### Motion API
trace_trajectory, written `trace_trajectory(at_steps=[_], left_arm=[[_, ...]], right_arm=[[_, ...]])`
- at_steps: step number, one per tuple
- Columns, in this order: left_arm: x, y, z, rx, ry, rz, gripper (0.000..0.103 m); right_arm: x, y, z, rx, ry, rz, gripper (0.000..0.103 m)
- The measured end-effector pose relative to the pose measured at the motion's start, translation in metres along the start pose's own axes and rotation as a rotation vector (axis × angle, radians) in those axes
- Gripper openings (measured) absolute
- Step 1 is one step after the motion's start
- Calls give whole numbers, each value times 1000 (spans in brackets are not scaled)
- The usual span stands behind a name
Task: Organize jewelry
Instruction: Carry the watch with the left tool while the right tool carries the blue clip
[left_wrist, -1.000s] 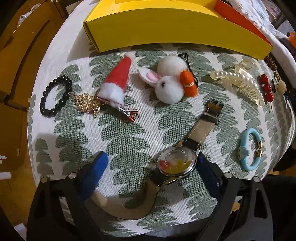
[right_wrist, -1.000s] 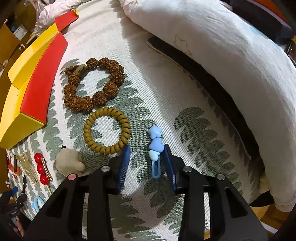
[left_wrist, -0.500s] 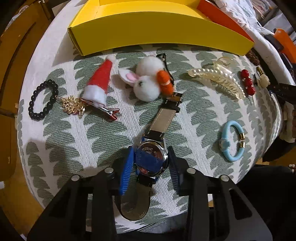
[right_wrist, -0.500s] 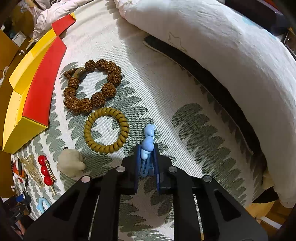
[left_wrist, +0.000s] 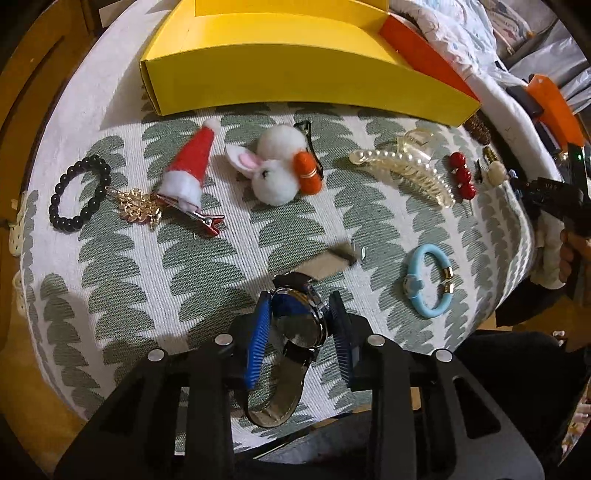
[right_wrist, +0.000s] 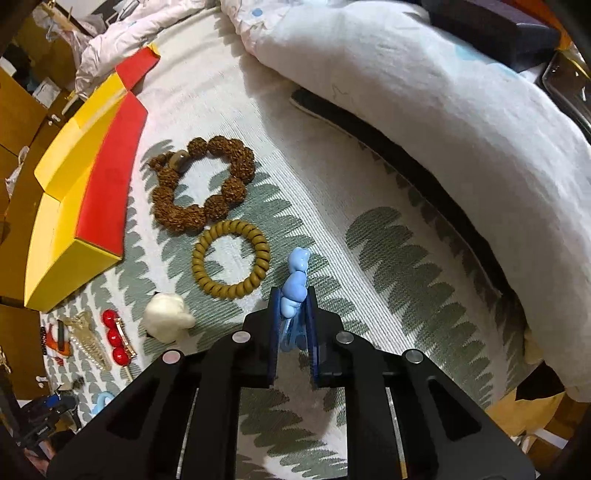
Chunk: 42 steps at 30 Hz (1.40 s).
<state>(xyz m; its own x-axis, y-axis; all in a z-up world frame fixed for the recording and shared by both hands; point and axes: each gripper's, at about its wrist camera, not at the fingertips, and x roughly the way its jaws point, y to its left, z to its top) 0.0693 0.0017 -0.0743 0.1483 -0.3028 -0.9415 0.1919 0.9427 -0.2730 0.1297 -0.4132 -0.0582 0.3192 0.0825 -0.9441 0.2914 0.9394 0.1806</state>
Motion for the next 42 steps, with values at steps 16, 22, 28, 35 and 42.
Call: trace_trajectory(at_steps=[16, 22, 28, 35, 42], left_arm=[[3, 9, 5, -35, 14, -17, 10], [0, 7, 3, -25, 3, -13, 10], [-5, 9, 4, -35, -10, -24, 10], [-27, 13, 6, -49, -63, -50, 10], [-57, -1, 27, -40, -94, -77, 10]], right_arm=[[-6, -1, -2, 10, -12, 19, 14], [-10, -1, -2, 16, -25, 33, 14], [-17, -1, -4, 18, -43, 37, 14], [-38, 14, -10, -13, -102, 68, 14], [-58, 77, -9, -135, -157, 157, 14]])
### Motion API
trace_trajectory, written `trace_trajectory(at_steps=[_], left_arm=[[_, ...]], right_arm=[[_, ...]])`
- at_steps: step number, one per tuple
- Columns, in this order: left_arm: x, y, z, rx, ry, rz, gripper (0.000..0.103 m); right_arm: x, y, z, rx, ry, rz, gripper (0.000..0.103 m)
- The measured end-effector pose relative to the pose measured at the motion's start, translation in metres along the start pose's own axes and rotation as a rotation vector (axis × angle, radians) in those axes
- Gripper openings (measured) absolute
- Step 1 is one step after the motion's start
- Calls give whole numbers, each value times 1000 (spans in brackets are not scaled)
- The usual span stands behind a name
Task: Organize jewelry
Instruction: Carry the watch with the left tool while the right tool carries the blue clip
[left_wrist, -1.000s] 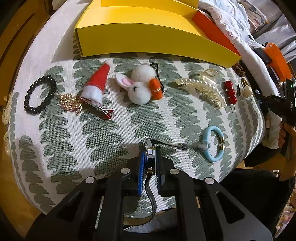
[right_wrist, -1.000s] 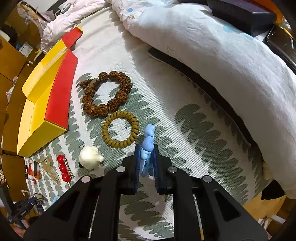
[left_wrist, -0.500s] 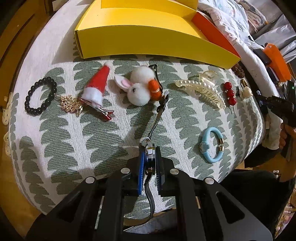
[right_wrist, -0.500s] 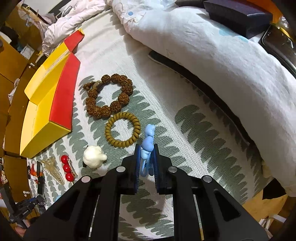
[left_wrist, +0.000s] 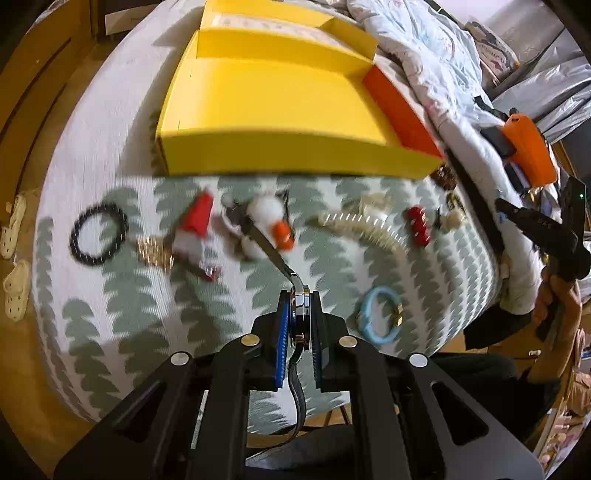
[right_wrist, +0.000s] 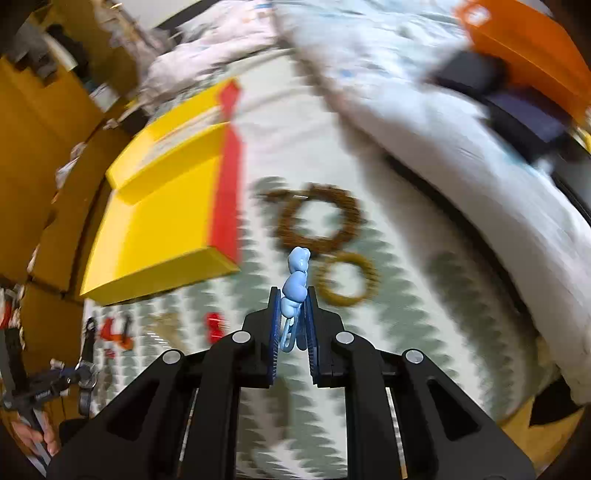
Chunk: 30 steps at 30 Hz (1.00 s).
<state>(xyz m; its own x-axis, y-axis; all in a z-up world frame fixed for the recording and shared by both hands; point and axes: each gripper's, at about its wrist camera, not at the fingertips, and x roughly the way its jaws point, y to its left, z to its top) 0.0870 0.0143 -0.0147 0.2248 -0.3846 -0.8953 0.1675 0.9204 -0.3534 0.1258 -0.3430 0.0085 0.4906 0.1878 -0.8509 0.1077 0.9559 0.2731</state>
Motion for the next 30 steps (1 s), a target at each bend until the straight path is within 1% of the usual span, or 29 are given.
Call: trace_trajectory(at_steps=[3, 7, 12, 13, 15, 18, 22, 27, 30], left_arm=[[-14, -12, 21, 19, -20, 28, 10], [-31, -25, 59, 30, -42, 34, 10], [-32, -24, 115, 12, -55, 58, 10], [-28, -21, 129, -2, -53, 68, 10], [-20, -13, 151, -29, -56, 81, 10], [1, 4, 186, -60, -37, 95, 10], [33, 17, 220, -85, -4, 109, 10], [63, 27, 240, -104, 20, 100, 10], [81, 30, 251, -104, 29, 110, 10]], right_arm=[[19, 33, 12, -51, 26, 34, 14], [41, 75, 32, -104, 58, 100, 14], [61, 120, 75, -156, 69, 137, 14], [69, 132, 86, -171, 72, 133, 14], [82, 146, 100, -185, 84, 136, 14], [110, 167, 124, -211, 107, 124, 14], [144, 179, 140, -230, 142, 115, 14], [186, 185, 154, -248, 180, 84, 14], [202, 185, 155, -254, 196, 73, 14]])
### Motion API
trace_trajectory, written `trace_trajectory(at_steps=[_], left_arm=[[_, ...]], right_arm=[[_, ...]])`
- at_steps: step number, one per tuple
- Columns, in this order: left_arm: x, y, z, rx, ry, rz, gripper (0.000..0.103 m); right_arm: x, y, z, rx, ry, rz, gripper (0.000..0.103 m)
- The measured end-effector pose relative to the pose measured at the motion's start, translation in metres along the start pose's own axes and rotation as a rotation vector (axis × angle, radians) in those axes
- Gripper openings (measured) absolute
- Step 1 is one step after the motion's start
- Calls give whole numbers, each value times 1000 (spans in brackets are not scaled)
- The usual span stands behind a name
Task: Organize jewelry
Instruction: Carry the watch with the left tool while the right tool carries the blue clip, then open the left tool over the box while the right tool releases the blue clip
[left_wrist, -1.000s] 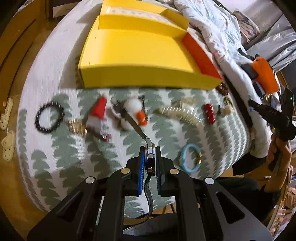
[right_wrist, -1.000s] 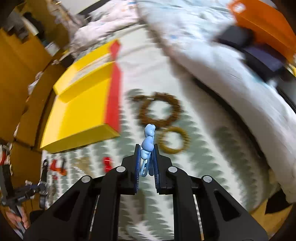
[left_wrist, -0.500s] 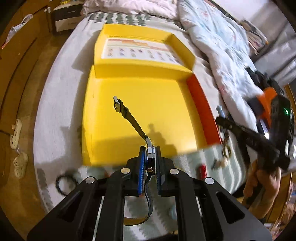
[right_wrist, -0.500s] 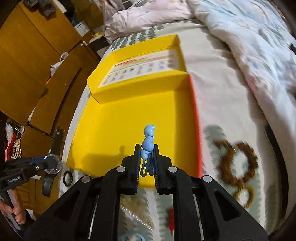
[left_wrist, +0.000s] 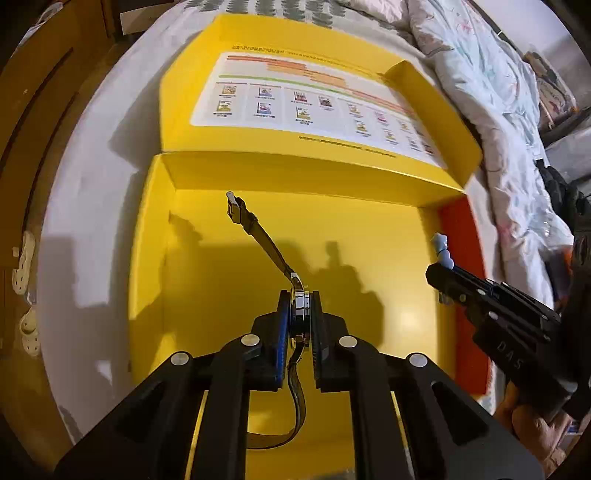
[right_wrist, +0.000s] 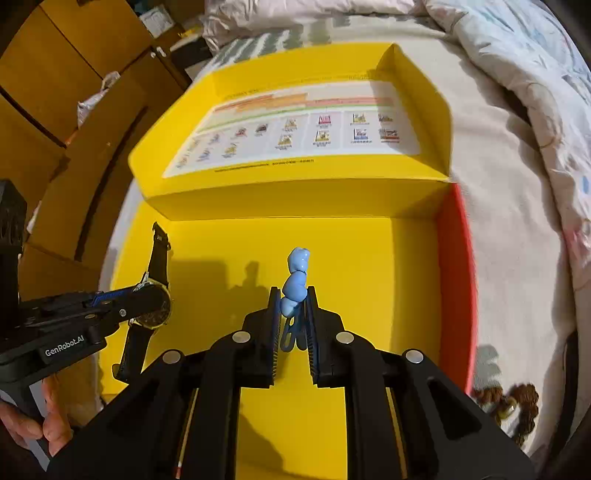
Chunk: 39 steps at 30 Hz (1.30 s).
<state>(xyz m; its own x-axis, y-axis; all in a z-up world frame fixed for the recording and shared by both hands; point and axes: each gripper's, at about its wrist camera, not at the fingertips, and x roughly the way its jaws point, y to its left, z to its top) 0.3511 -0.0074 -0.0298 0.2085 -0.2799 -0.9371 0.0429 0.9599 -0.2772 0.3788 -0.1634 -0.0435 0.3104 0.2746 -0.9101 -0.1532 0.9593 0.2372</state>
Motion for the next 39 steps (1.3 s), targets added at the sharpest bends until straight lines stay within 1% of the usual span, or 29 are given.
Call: trace_trajectory(at_steps=[3, 7, 9, 17, 21, 28, 30, 31, 34, 35, 36, 37, 38, 39], left_arm=[[12, 0, 8, 6, 2, 15, 10], [18, -2, 15, 9, -8, 15, 10], [20, -4, 18, 15, -22, 28, 10], [34, -5, 27, 18, -32, 49, 10], [42, -4, 29, 19, -27, 66, 11], [46, 1, 32, 17, -31, 48, 11], [46, 2, 33, 19, -29, 49, 11], [46, 2, 33, 23, -27, 51, 11], [43, 3, 33, 11, -28, 47, 12], [42, 4, 34, 5, -30, 45, 18], [40, 4, 34, 2, -35, 47, 25], [36, 5, 34, -2, -45, 49, 30], [31, 7, 34, -7, -56, 50, 40], [27, 8, 34, -12, -66, 49, 48]], right_arm=[[17, -3, 7, 3, 6, -13, 14], [29, -3, 12, -1, 9, -26, 14], [35, -2, 15, -5, 15, -33, 14], [55, 0, 20, -15, 21, -64, 14], [59, 0, 22, -16, 22, -70, 14], [62, -4, 26, -11, 10, -80, 15], [62, -5, 27, -10, 10, -75, 18], [63, -4, 27, -15, 10, -80, 18], [59, -5, 28, -12, -10, -80, 21], [58, -5, 28, -12, -9, -83, 22], [56, -5, 27, -13, -8, -86, 22], [53, -4, 27, -16, -8, -89, 22], [50, -4, 26, -21, -10, -90, 22], [44, -3, 25, -23, -16, -91, 22]])
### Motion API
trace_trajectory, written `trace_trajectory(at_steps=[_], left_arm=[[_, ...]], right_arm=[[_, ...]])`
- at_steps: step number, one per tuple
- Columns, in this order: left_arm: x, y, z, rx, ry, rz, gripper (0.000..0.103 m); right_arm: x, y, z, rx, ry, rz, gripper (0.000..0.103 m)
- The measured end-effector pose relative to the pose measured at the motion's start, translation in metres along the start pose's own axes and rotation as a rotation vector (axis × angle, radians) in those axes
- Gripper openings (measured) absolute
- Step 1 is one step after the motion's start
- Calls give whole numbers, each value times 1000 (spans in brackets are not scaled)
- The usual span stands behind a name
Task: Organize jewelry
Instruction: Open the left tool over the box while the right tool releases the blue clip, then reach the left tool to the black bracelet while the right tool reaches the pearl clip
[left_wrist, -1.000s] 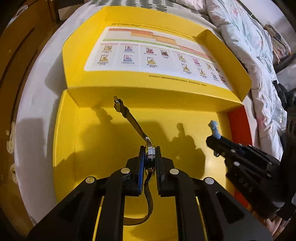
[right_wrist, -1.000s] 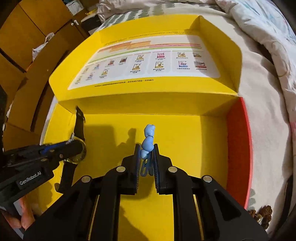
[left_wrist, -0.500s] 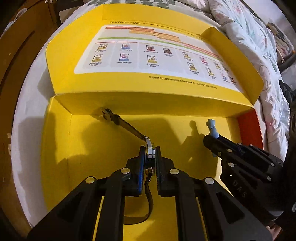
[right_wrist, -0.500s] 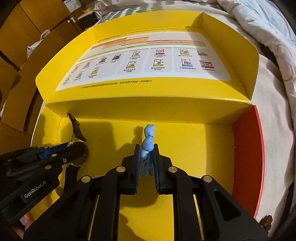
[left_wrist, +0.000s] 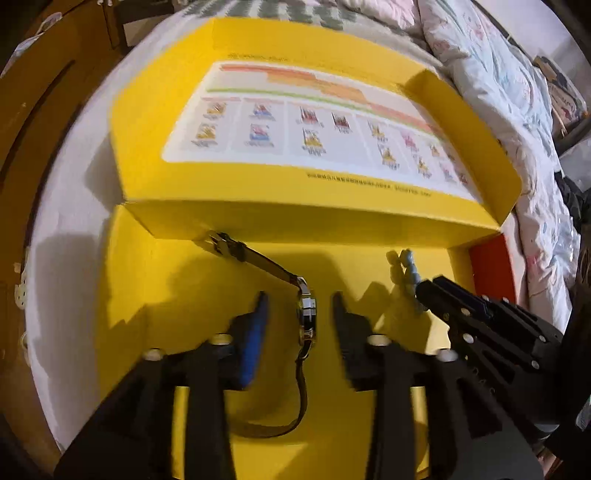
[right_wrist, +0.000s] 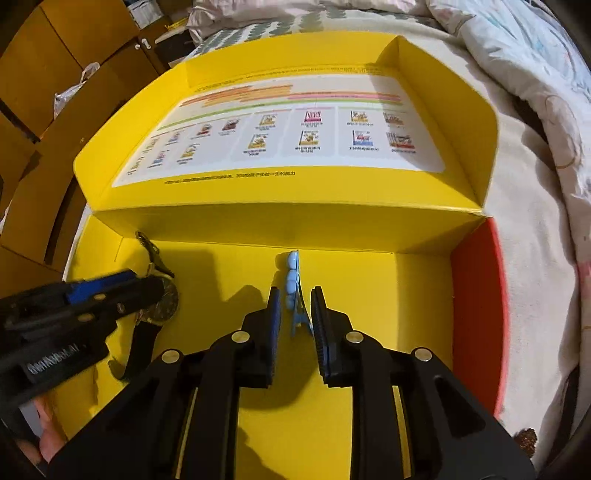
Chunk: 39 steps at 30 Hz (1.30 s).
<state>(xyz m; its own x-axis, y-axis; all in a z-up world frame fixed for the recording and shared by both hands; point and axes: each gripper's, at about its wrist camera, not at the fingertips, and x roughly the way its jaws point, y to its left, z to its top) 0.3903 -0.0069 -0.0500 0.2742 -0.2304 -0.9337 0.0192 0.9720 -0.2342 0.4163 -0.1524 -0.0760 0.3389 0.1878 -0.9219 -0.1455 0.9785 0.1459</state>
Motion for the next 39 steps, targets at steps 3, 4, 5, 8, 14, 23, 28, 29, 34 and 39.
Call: trace_trajectory(at_steps=[3, 4, 5, 8, 14, 23, 28, 29, 34, 39], left_arm=[[-21, 4, -2, -10, -37, -8, 50], [-32, 4, -6, -5, -51, -6, 50], [-38, 4, -9, 0, -57, -4, 50], [-67, 3, -27, 21, -82, 1, 53], [-114, 1, -75, 41, -122, 13, 61], [-139, 10, -182, 44, -146, -60, 67], [-124, 17, -217, 42, -124, -53, 67], [-122, 20, -221, 36, -120, -49, 67], [-110, 32, -231, 42, -86, -35, 67], [-107, 46, -235, 69, -60, -52, 67]], right_arm=[[-16, 1, -1, 6, -20, 2, 23], [-26, 2, -3, 5, -29, 1, 23], [-34, 3, -4, 3, -35, 1, 23], [-68, 10, -11, -13, -59, 6, 23], [-141, 23, -61, -29, -123, 52, 43], [-169, 34, -193, -85, -76, 100, 46], [-148, 36, -238, -92, 4, 75, 46], [-145, 36, -242, -90, 12, 73, 46], [-133, 44, -258, -120, 31, 59, 46], [-121, 43, -261, -130, 50, 39, 46]])
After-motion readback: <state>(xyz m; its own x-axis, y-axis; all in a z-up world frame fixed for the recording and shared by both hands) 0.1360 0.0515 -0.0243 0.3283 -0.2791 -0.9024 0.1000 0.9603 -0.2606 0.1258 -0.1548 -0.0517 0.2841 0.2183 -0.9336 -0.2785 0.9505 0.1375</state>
